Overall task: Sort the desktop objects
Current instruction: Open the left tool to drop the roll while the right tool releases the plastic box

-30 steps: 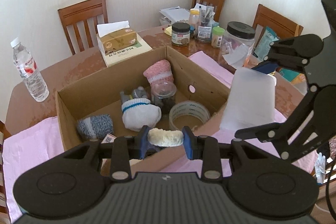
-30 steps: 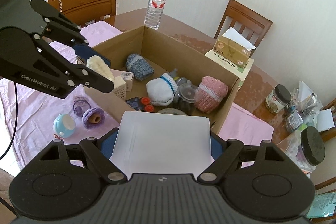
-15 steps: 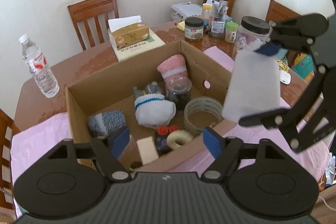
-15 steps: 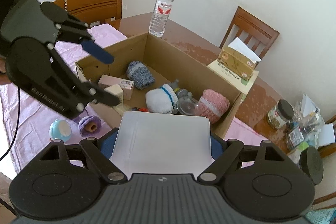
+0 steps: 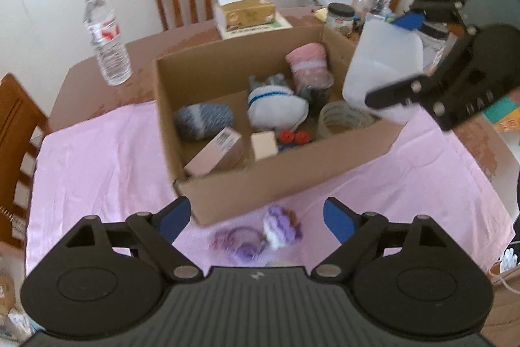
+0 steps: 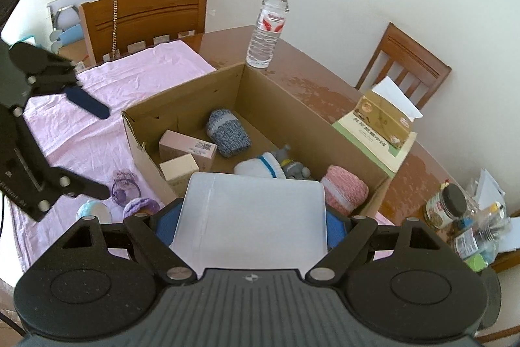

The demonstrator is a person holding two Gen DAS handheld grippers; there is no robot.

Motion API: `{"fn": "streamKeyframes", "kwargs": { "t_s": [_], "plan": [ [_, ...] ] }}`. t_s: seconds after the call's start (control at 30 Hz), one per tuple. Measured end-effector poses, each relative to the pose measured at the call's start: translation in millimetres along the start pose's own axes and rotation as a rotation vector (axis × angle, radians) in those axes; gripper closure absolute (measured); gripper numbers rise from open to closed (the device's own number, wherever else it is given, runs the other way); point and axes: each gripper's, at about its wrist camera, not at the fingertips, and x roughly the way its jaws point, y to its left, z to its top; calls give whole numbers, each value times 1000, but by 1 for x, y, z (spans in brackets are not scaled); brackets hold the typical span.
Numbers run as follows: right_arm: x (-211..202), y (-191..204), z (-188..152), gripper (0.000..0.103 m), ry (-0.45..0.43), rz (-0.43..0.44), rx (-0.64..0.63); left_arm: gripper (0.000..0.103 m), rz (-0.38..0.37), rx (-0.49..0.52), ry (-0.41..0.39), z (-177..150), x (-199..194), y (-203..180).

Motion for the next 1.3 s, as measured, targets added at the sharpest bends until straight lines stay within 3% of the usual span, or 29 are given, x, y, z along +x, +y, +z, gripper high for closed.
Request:
{"fn": "streamKeyframes", "kwargs": {
  "t_s": [0.37, 1.0, 1.3],
  "plan": [
    [27, -6, 28, 15, 13, 27, -70, 13, 48, -74, -19, -22, -18, 6],
    [88, -1, 83, 15, 38, 73, -214, 13, 105, -193, 14, -51, -25, 21],
    [91, 0, 93, 5, 12, 48, -208, 13, 112, -216, 28, -61, -24, 23]
  ]
}}
